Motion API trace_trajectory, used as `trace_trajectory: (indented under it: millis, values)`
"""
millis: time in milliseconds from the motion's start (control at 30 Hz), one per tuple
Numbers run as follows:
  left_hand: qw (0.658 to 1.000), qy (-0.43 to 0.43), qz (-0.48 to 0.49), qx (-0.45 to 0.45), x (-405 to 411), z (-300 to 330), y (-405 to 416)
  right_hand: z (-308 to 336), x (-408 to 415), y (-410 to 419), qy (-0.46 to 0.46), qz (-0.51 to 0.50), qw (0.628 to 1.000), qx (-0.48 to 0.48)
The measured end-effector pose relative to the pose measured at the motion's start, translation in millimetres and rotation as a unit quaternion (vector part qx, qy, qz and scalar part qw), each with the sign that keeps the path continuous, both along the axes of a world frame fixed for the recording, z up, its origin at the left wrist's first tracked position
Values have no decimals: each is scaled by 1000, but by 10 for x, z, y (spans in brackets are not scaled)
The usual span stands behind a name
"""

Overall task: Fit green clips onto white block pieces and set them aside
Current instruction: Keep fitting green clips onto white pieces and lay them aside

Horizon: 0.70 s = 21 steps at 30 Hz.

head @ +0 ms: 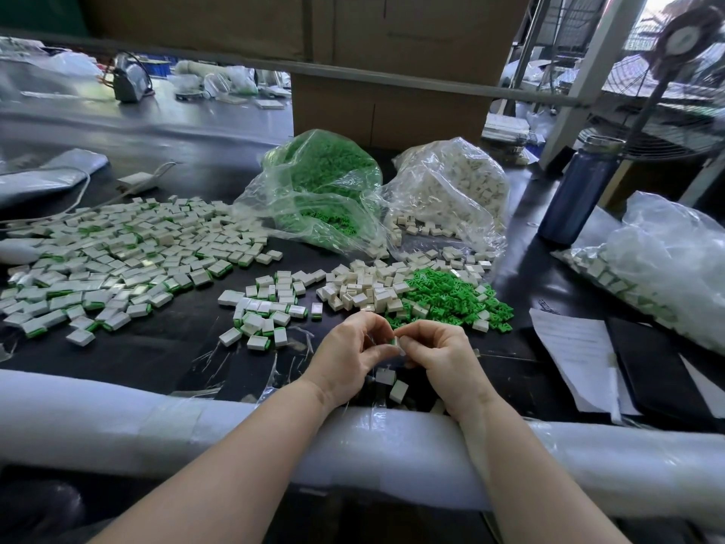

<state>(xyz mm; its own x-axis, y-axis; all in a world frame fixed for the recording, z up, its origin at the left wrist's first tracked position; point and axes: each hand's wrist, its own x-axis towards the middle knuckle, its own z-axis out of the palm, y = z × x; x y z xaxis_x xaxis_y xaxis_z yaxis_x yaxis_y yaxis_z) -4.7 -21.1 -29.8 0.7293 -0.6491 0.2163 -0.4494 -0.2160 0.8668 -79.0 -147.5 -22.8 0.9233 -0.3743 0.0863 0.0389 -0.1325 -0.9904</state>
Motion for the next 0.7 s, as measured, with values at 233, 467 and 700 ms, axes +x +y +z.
trace_trajectory:
  millis: [233, 467, 700]
  values:
    - [997, 63, 7, -45, -3, 73, 24, 10, -12, -10, -19, 26, 998, 55]
    - [987, 133, -5, -94, 3, 93, 57, 12, 0, -7, -19, 2, 998, 63]
    - [989, 107, 37, -95, 21, 66, 55, -20, 4, -22, -10, -10, 998, 61]
